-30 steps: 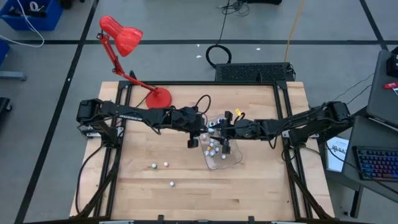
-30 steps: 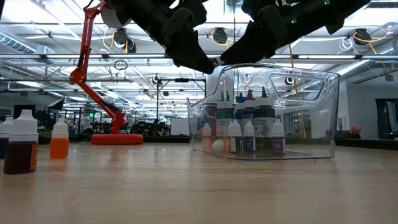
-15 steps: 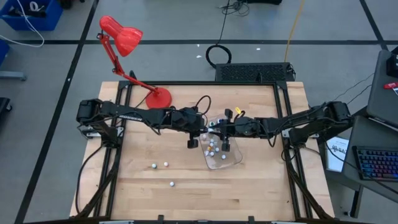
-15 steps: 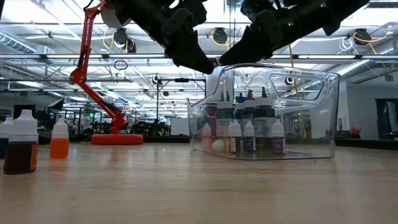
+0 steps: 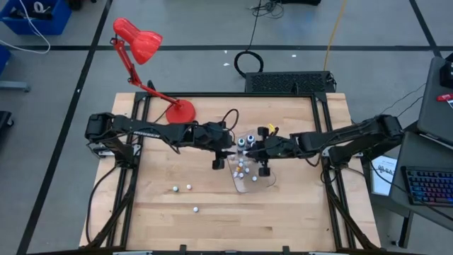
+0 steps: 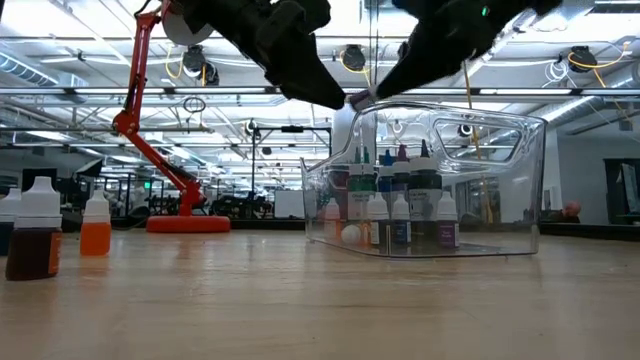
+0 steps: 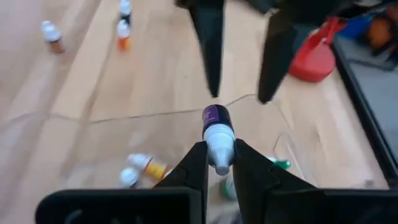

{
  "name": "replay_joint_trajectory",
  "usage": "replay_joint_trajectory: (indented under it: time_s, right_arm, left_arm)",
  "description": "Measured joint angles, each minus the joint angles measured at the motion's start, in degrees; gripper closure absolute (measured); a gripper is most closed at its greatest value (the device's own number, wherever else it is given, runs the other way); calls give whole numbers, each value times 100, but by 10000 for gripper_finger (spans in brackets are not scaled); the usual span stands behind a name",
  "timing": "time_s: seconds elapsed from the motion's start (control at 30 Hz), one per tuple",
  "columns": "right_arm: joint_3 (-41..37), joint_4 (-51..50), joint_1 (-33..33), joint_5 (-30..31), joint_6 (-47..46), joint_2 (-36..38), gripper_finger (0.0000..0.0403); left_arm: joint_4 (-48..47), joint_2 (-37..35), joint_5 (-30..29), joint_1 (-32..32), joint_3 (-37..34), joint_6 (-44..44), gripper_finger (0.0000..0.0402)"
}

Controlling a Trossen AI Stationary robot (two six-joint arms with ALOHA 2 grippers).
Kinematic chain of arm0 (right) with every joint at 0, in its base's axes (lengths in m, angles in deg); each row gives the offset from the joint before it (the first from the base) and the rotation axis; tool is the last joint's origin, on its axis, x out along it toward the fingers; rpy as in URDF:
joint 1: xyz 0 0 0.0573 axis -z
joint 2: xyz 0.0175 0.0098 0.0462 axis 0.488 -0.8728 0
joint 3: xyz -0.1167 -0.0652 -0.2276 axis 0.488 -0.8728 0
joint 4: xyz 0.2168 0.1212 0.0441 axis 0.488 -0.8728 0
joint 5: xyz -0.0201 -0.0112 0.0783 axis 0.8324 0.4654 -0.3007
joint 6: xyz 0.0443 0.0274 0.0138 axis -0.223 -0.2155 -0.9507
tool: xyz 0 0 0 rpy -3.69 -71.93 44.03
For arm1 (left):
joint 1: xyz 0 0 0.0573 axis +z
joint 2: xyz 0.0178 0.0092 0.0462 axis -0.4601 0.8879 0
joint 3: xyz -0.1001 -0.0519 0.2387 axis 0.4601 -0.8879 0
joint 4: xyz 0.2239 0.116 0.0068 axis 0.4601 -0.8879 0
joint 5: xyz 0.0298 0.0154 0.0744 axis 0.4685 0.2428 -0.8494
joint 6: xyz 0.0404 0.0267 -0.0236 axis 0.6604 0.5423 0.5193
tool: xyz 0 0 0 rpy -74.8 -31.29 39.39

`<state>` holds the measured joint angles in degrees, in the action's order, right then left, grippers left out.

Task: Pick & Place food coloring
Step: Put the purple food coloring bottle into the transparent container

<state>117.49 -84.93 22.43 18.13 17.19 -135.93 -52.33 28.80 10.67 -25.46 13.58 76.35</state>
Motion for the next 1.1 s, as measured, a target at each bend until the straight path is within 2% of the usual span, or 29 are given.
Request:
replay_joint_trajectory:
  time_s: [0.13, 0.3, 0.5, 0.63, 0.77, 0.97, 1.1]
  right_arm:
    - [1010, -1698, -261, 8, -419, -48, 364]
    - [2244, -3765, -425, -13, -1200, -447, 364]
    - [3704, -5865, -535, -105, -1649, -1677, 364]
    - [4435, -6957, -534, -718, -1623, -2658, 364]
    - [4440, -7214, -603, -1078, -1612, -3112, 364]
    - [4225, -6662, -696, -1095, -1513, -3275, 364]
    - [4003, -6317, -651, -1092, -1498, -3291, 364]
  left_arm:
    - [-11, -166, 112, 7, 0, 36, 199]
    - [-9, -268, 542, 4, -10, 300, 170]
    - [117, -342, 574, 98, -17, 347, 161]
    - [304, -350, 594, 200, -188, 257, 161]
    - [655, -375, 736, 313, -453, 204, 161]
    - [1319, -371, 1053, 464, -888, 213, 160]
    - [1548, -368, 1053, 537, -1073, 214, 160]
